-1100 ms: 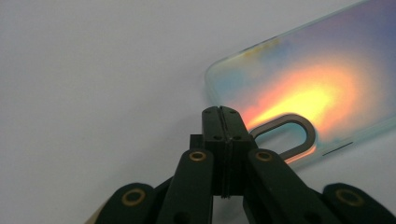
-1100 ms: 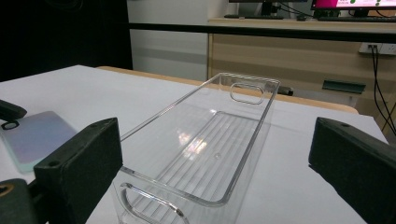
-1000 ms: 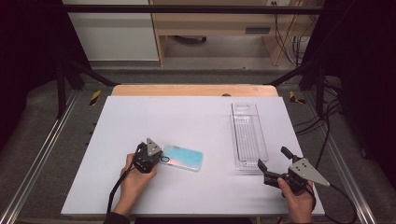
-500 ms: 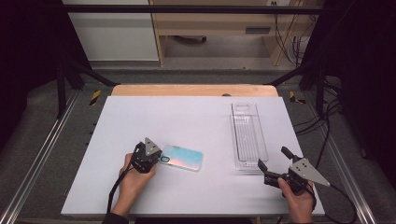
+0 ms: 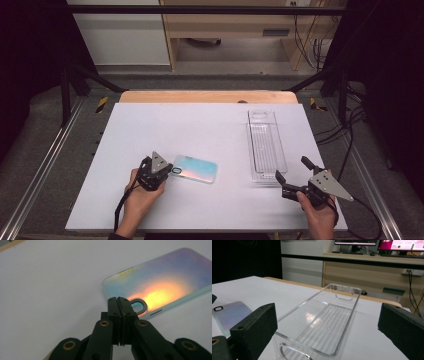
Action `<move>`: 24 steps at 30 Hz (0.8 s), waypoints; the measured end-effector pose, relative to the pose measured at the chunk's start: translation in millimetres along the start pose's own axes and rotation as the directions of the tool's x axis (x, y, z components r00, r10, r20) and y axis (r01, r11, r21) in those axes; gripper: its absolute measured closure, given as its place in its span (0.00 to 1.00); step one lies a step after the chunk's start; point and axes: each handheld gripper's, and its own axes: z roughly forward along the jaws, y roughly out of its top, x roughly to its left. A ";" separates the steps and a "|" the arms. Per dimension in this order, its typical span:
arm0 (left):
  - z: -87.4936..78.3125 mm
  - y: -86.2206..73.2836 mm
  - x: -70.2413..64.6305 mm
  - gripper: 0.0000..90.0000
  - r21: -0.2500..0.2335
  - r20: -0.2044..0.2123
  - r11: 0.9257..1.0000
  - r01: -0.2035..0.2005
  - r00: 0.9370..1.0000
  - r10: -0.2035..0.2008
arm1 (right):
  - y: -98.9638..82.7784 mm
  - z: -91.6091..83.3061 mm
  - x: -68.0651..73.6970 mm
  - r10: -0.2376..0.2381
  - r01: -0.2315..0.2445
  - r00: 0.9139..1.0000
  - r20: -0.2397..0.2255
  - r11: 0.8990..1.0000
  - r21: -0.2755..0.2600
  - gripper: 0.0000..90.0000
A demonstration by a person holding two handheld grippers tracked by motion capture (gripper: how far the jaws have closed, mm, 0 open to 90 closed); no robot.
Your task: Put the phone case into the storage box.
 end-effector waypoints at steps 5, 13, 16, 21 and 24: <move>-9.9 -9.4 1.6 0.68 -0.133 -0.059 0.991 0.024 0.998 -0.032 | 22.7 0.7 19.9 -0.038 0.038 0.999 -0.021 0.999 -0.024 0.03; -26.5 -26.2 6.8 0.29 -0.207 -0.086 0.971 0.121 0.986 -0.141 | 55.9 29.2 67.5 -0.136 0.142 0.980 -0.143 0.989 0.035 0.03; -33.1 -33.7 9.7 0.18 -0.208 -0.100 0.966 0.156 0.979 -0.180 | 64.5 47.1 86.0 -0.153 0.170 0.968 -0.200 0.983 0.072 0.03; -45.4 -41.9 10.3 0.10 -0.259 -0.072 0.945 0.199 0.972 -0.225 | 76.3 77.4 113.2 -0.170 0.217 0.938 -0.301 0.967 0.132 0.03; -40.6 -40.6 13.0 0.08 -0.259 -0.072 0.947 0.191 0.974 -0.217 | 79.3 97.6 127.5 -0.163 0.236 0.920 -0.355 0.957 0.171 0.04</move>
